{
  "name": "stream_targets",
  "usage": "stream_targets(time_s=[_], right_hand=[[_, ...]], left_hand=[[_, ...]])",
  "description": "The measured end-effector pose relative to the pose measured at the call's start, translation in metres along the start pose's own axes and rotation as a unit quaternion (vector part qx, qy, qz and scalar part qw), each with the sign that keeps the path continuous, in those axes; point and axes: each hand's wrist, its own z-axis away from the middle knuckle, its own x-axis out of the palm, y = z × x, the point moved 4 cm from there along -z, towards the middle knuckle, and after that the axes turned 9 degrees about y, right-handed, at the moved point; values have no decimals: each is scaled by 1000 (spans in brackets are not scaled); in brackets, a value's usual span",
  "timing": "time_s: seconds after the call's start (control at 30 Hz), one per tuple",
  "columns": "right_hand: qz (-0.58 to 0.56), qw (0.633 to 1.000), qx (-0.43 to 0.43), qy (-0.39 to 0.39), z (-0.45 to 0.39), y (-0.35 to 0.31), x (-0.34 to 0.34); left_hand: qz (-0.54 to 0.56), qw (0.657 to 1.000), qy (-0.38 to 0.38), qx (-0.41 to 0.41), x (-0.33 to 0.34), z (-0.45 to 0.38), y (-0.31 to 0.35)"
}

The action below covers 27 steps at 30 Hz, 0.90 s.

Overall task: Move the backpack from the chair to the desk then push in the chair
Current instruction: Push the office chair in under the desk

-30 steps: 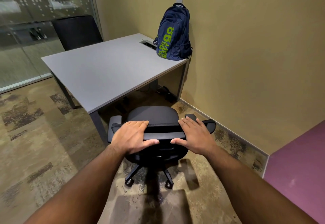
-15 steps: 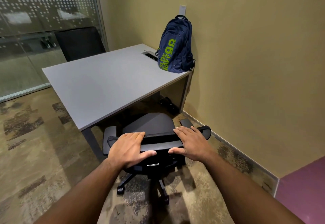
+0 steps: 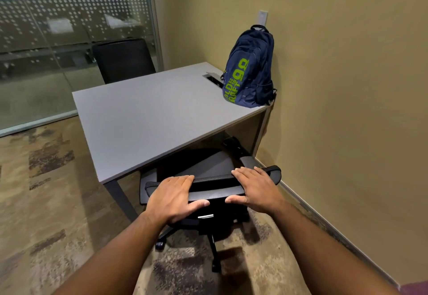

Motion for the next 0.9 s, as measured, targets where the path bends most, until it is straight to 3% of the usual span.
stream_targets(time_s=[0.4,0.9], right_hand=[[-18,995,-96,-8,-95,102,5],[-15,985,-171,-20,-205,168,15]], left_hand=[[-11,995,14,-102,21,-97,33],[-15,983,31,-182,36,-193,27]])
